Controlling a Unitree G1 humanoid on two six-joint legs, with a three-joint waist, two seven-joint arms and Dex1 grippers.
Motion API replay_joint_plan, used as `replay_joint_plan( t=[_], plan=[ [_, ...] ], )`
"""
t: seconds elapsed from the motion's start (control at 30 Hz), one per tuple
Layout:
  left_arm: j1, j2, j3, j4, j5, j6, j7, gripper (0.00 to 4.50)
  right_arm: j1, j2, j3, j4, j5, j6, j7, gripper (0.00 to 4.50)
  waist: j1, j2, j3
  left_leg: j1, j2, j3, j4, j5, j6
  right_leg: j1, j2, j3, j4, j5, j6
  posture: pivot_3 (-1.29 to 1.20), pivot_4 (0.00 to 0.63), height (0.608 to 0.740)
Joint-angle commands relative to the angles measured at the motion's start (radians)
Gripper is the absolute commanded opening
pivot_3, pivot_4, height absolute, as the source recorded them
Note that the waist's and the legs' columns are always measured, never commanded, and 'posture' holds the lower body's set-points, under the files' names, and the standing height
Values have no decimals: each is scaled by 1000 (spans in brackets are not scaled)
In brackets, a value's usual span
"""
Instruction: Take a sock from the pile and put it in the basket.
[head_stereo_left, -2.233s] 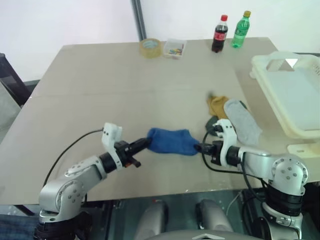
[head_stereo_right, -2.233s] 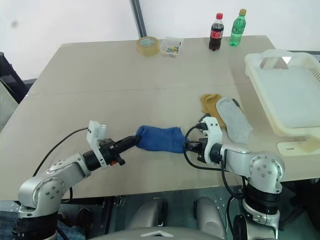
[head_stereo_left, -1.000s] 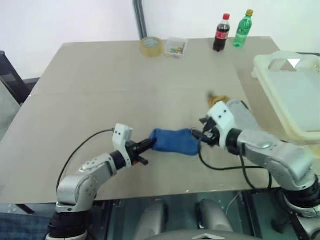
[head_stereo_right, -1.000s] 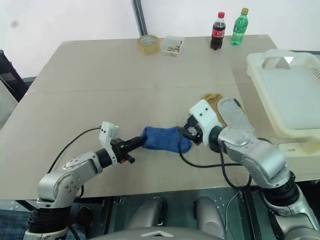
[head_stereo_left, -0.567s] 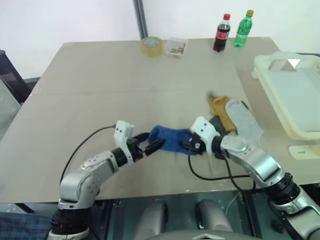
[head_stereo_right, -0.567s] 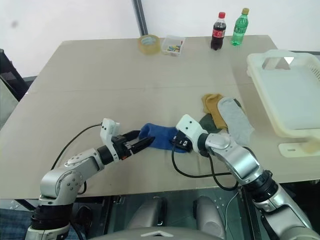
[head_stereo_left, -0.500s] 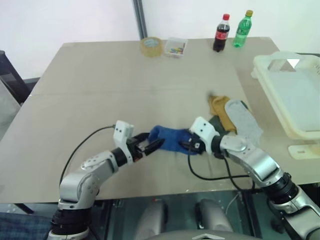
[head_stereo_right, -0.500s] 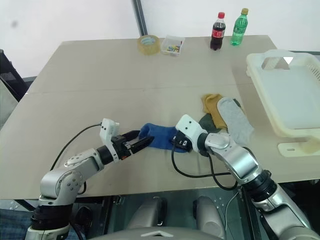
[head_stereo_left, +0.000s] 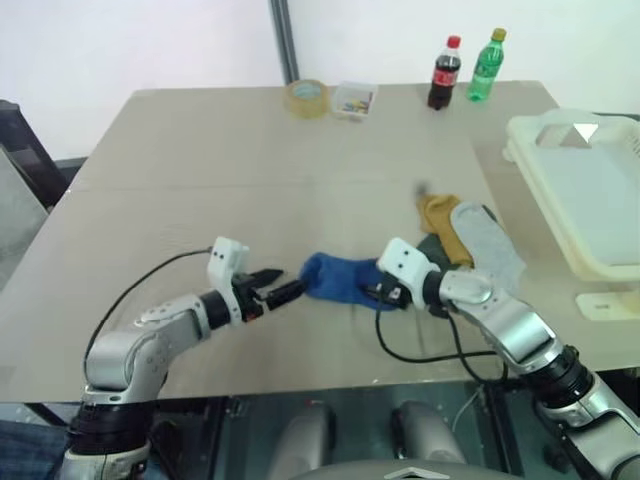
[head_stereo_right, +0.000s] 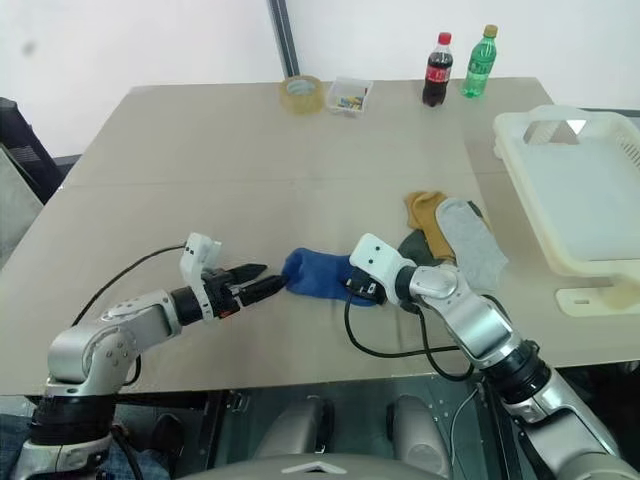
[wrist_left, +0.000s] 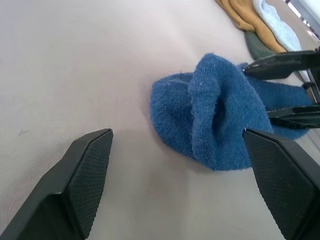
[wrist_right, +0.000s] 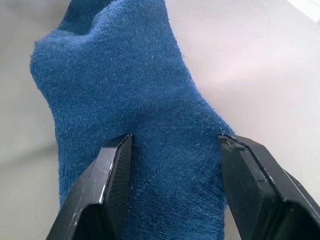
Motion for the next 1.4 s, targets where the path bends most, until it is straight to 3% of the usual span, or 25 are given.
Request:
replay_joint_plan(
  t=[0.03, 0.3, 0.57, 0.83, 1.17, 1.4],
  plan=[
    [-15, -34, -53, 77, -44, 107, -29, 4449, 26, 0, 16, 34, -32, 35, 12, 2802, 1, 0, -2, 0, 0, 0, 0, 0, 0, 0, 0, 0, 0, 0, 0, 0, 150, 740],
    [-124, -147, -10, 359, -152, 279, -112, 4449, 29, 14, 7, 24, -51, 32, 26, 2802, 5, 2, -9, 0, -2, -1, 0, 0, 0, 1, 1, -1, 0, 0, 0, 0, 150, 740],
    [-256, -159, 57, 595, -228, 392, -252, 4449, 30, 8, -5, 19, -76, 35, 39, 2802, 4, 4, -12, 0, -3, -2, 0, 0, 0, 1, 1, -2, 0, 0, 0, 0, 150, 740],
    [-290, -220, 105, 594, -304, 501, -290, 4449, 29, 7, -14, 9, -86, 44, 35, 2802, 4, 4, -11, -2, -3, -3, 0, 0, 0, 0, -1, -2, -2, 0, 0, 0, 150, 740],
    [-338, -321, 170, 603, -339, 507, -245, 4449, 18, 6, -20, 5, -106, 43, 45, 2802, 5, 3, -11, -3, -3, -6, 0, 0, 0, 0, -3, -6, -4, 0, 1, 0, 150, 740],
    [-342, -346, 124, 591, -311, 512, -233, 4449, 10, 9, -29, -1, -112, 48, 42, 2802, 6, 3, -11, -5, -4, -8, 0, 0, -1, 1, -4, -8, -6, 0, 1, 0, 150, 740]
  ],
)
